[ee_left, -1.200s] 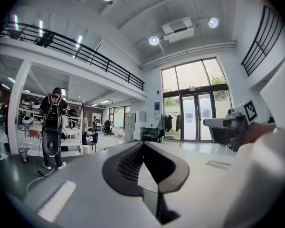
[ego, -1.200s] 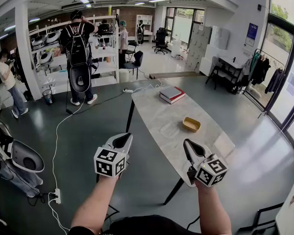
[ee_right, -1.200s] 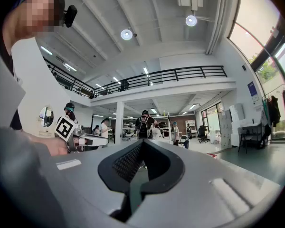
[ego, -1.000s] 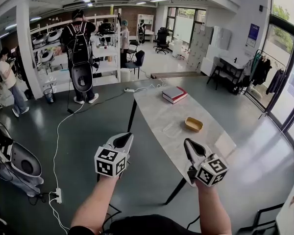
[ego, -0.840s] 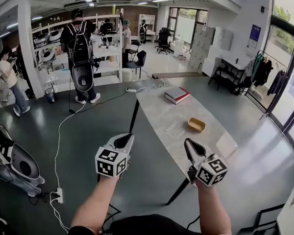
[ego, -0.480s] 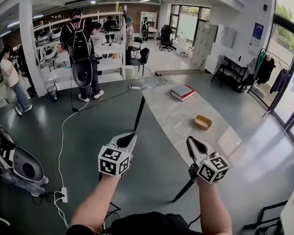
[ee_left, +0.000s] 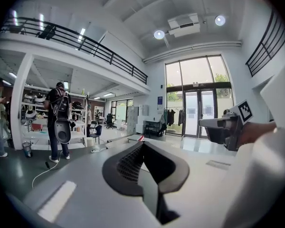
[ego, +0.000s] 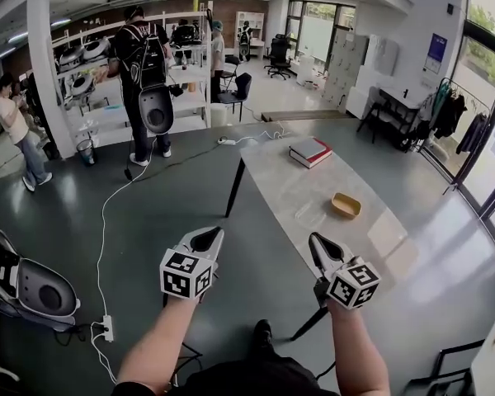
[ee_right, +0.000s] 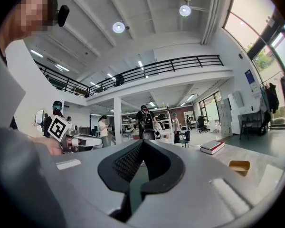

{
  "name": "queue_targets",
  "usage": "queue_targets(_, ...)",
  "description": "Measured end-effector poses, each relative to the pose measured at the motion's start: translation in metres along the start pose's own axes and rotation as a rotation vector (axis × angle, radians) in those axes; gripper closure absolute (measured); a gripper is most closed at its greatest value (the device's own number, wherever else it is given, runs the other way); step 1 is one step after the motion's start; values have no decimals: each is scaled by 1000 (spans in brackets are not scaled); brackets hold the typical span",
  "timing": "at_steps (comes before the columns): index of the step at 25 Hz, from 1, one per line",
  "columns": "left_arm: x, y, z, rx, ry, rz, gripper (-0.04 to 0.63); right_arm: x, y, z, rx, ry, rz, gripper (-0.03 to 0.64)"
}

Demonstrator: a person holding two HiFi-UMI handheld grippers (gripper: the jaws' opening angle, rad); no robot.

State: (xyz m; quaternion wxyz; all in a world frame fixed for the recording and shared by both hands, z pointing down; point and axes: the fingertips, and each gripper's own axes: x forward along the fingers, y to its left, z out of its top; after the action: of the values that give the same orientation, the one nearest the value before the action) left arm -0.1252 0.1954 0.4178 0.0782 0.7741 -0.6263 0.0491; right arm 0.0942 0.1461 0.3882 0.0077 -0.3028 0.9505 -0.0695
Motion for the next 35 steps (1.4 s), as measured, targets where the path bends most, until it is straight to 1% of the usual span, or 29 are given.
queue_targets(4,19,12,0,-15,16,19,592,26,-16,-2,12,7,27,603)
queue_targets(9,61,36,1,-22,37,55,592,69,-50,-12,35,24,63,603)
queue_targets(17,147,53,14,-20,64,68,592,134,-123,-10,71,32,104,603)
queue_targets(21,183,50,15,-23,74,87,592,147,-161,-14,88,45,114,603)
queue_targets(28,238,47,16,-32,84,67,592,158,-213,-28,104,82,81,603)
queue_targets(32,273,57,16,-43,84,30,592,169,-244,-33,96,111,20,603)
queue_targets(35,309,65,17,-56,75,-4,592,181,-268,-38,88,129,-19,603)
